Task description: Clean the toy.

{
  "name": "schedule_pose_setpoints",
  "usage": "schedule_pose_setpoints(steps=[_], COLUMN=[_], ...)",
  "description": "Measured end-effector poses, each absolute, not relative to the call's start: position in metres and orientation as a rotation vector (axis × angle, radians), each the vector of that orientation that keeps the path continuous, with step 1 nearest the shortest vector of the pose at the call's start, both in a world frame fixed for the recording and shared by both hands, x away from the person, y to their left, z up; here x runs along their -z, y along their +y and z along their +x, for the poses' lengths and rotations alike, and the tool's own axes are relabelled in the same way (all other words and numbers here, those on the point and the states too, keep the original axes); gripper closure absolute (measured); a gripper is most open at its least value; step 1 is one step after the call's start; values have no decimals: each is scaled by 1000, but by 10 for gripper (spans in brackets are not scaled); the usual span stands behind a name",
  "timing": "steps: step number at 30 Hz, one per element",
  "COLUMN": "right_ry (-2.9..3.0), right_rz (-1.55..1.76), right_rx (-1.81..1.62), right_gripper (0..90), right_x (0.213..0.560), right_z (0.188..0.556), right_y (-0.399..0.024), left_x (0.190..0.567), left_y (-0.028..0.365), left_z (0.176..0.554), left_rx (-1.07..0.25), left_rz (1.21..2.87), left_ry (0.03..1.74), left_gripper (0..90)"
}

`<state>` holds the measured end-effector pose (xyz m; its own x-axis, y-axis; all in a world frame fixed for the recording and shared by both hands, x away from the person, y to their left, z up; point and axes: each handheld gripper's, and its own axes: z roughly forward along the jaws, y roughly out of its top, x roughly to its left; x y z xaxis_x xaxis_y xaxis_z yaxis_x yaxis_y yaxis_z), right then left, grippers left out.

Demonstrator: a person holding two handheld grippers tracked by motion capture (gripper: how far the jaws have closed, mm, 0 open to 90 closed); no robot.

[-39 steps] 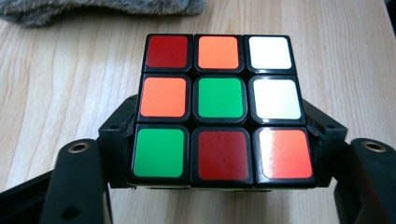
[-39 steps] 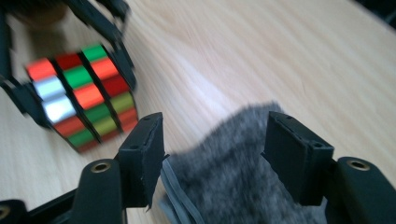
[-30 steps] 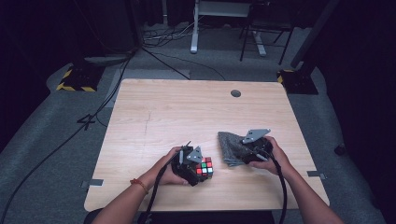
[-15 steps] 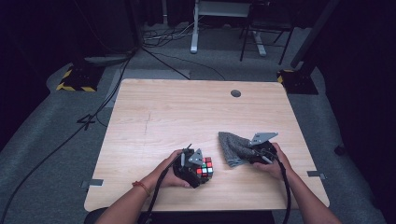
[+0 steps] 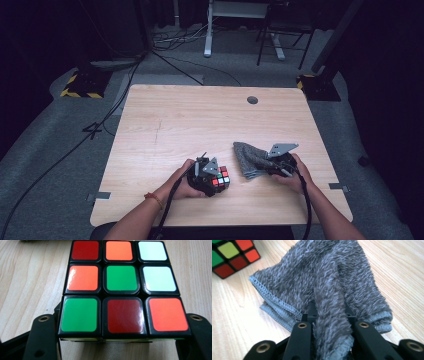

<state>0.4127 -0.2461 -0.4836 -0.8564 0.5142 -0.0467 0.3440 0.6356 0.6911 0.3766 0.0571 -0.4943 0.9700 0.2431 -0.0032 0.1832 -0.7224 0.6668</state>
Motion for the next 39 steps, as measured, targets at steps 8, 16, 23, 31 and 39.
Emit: schedule_pose_setpoints(steps=[8, 16, 23, 31, 39], right_ry=[2588, 2573, 2616, 2630, 2585], right_rz=[661, 560, 430, 376, 393], right_rx=[-1142, -1293, -1351, -1315, -1249], right_gripper=[769, 769, 768, 764, 765], right_x=[468, 442, 429, 427, 426], right_z=[403, 387, 371, 363, 364], right_y=[-245, -230, -200, -174, -182], left_x=[481, 477, 475, 471, 465], left_y=[62, 53, 34, 33, 42], left_z=[379, 380, 371, 369, 371], left_rx=[-150, -232, -258, -266, -262], left_rz=[2375, 2425, 2451, 2429, 2402], left_ry=[304, 313, 254, 279, 287], left_gripper=[335, 335, 336, 336, 336])
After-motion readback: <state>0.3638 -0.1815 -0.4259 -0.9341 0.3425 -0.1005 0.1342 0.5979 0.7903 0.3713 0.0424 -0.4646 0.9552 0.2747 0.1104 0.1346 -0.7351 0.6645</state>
